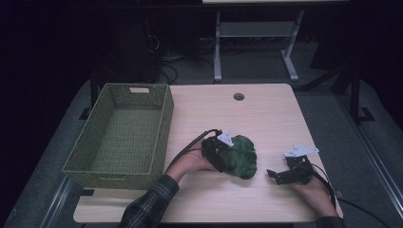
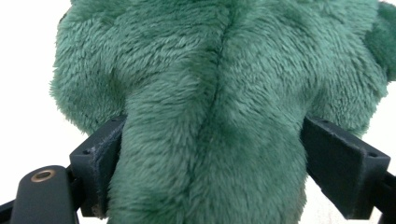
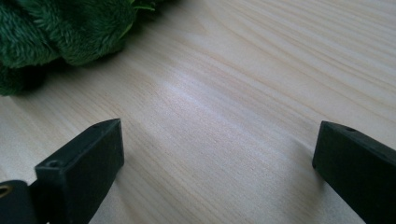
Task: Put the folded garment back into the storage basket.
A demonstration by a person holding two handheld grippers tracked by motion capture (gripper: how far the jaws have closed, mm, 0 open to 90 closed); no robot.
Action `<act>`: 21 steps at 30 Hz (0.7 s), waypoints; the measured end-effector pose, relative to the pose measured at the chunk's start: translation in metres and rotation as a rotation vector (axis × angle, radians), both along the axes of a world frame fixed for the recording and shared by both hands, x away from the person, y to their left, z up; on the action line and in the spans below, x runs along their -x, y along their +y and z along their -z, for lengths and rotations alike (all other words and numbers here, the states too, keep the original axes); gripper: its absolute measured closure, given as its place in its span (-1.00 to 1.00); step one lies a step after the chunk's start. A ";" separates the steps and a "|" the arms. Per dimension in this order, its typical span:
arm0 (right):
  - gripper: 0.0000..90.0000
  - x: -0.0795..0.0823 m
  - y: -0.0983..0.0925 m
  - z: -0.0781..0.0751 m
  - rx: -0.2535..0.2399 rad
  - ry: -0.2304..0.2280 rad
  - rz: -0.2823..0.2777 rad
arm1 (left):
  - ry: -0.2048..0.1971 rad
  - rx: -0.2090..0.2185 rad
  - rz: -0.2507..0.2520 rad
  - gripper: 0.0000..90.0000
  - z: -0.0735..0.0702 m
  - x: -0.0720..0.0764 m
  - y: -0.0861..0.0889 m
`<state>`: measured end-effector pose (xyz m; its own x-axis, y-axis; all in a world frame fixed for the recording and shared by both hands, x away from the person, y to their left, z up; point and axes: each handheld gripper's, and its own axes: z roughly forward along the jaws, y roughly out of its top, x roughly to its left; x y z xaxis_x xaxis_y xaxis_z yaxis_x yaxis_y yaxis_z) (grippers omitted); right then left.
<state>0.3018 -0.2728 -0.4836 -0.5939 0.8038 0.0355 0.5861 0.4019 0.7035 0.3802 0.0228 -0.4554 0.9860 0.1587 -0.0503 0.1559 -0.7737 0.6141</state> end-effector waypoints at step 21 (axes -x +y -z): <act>-0.96 0.000 0.000 0.000 -0.001 0.001 0.004 | -0.006 -0.027 -0.004 0.20 0.001 0.004 0.006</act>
